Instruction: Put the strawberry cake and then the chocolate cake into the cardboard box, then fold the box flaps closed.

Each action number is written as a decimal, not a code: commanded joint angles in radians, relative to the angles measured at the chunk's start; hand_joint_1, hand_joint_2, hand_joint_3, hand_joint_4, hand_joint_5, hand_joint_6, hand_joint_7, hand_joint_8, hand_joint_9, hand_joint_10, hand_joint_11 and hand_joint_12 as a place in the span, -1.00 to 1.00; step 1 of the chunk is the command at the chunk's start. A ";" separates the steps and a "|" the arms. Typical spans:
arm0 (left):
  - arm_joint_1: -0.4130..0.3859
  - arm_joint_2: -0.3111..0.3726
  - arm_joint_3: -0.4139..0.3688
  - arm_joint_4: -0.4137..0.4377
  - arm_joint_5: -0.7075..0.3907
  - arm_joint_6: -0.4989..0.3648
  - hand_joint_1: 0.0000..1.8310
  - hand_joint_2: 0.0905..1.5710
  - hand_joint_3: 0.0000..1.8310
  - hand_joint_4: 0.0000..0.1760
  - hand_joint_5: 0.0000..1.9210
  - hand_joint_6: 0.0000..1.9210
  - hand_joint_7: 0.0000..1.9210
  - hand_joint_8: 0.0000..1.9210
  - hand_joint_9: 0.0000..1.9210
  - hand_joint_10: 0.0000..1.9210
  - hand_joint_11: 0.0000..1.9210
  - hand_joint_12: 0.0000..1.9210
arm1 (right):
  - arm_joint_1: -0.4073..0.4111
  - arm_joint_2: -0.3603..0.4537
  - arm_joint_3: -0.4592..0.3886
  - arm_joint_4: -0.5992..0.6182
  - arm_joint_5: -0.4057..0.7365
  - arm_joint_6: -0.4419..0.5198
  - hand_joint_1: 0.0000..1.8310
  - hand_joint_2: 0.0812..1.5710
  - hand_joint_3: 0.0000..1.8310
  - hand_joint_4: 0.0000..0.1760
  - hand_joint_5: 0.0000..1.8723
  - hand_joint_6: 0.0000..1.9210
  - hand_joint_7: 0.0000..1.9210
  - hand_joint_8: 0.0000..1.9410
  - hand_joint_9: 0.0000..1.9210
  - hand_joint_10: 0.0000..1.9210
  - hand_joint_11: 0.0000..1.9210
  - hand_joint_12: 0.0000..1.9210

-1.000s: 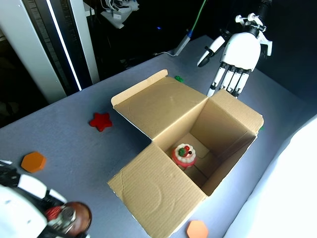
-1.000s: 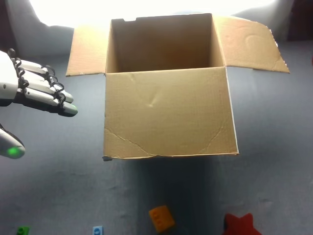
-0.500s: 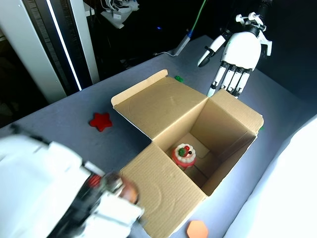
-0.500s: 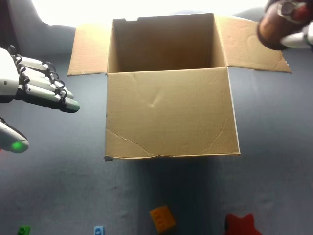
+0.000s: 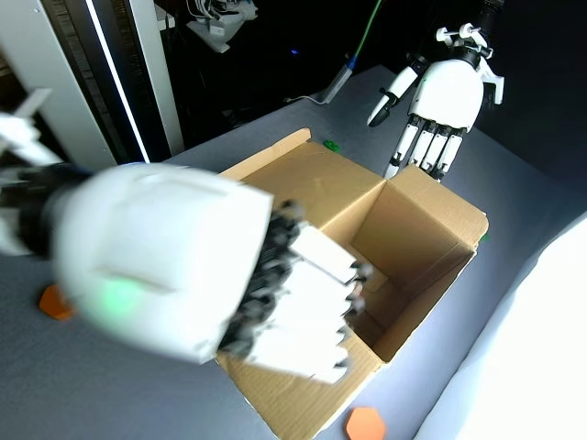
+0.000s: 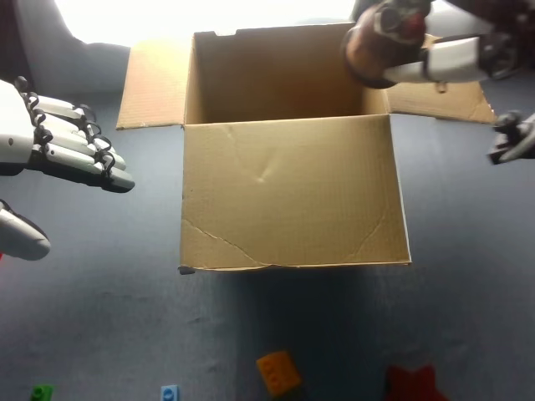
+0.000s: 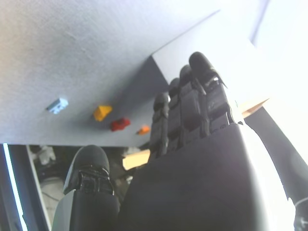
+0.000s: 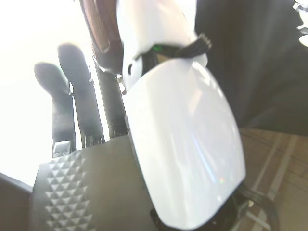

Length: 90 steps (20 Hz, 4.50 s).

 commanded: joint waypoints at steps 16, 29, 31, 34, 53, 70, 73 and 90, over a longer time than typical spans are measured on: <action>0.003 -0.008 0.021 -0.121 0.069 0.031 -0.97 0.50 -1.00 -0.45 -0.84 -1.00 -0.79 -1.00 -0.73 -1.00 -1.00 0.00 | -0.111 -0.179 0.117 -0.004 0.237 -0.054 0.30 0.52 -0.99 -1.00 -0.09 0.17 -0.22 0.55 -0.51 0.83 -0.77 1.00; 0.032 -0.040 0.060 -0.153 0.126 0.034 -0.94 0.49 -1.00 -0.40 -0.82 -0.99 -0.79 -1.00 -0.73 -0.99 -1.00 -0.02 | -0.100 -0.162 0.116 -0.004 0.239 -0.061 -0.07 0.14 -1.00 -0.90 -1.00 -1.00 -0.99 -1.00 -0.97 -0.94 -1.00 -0.54; 0.031 -0.041 0.060 -0.156 0.131 0.034 -0.94 0.49 -1.00 -0.36 -0.84 -1.00 -0.80 -1.00 -0.73 -1.00 -1.00 -0.02 | -0.095 -0.156 0.115 -0.004 0.239 -0.061 -0.15 0.11 -1.00 -0.97 -1.00 -1.00 -1.00 -1.00 -1.00 -1.00 -1.00 -0.97; 0.019 -0.042 0.060 -0.162 0.137 0.036 -0.96 0.50 -1.00 -0.32 -0.85 -1.00 -0.81 -1.00 -0.74 -1.00 -1.00 -0.02 | -0.083 -0.128 0.101 -0.004 0.239 -0.061 -0.15 0.07 -1.00 -1.00 -1.00 -1.00 -1.00 -1.00 -1.00 -1.00 -1.00 -1.00; -0.246 -0.047 0.071 -0.075 0.085 -0.002 -0.95 0.51 -1.00 -0.36 -0.76 -0.98 -0.71 -0.99 -0.69 -0.99 -1.00 0.04 | -0.202 0.181 -0.002 0.260 0.186 -0.364 -0.97 0.40 -0.99 -1.00 -0.91 -0.98 -0.86 -1.00 -0.88 -0.98 -1.00 -0.58; -0.349 -0.126 -0.026 0.107 0.063 -0.020 -0.98 0.54 -0.99 -0.52 -0.72 -1.00 -0.68 -1.00 -0.69 -1.00 -1.00 0.01 | -0.281 0.106 0.024 0.864 0.235 -0.946 -0.91 0.47 -1.00 -1.00 -0.79 -0.99 -0.72 -1.00 -0.75 -0.97 -1.00 -0.09; -0.309 -0.146 -0.019 0.123 0.067 -0.019 -0.98 0.54 -1.00 -0.52 -0.71 -0.99 -0.68 -1.00 -0.68 -1.00 -1.00 0.01 | -0.288 0.108 0.022 0.889 0.198 -0.952 -0.87 0.46 -1.00 -1.00 -0.80 -1.00 -0.74 -1.00 -0.78 -0.99 -1.00 -0.23; -0.288 -0.232 0.120 0.129 0.056 -0.028 -1.00 0.54 -1.00 -0.57 -0.69 -0.99 -0.64 -0.99 -0.65 -0.99 -1.00 0.03 | -0.380 0.010 0.011 0.599 0.132 -0.832 -0.90 0.47 -1.00 -1.00 -0.78 -0.99 -0.74 -1.00 -0.78 -0.99 -1.00 -0.24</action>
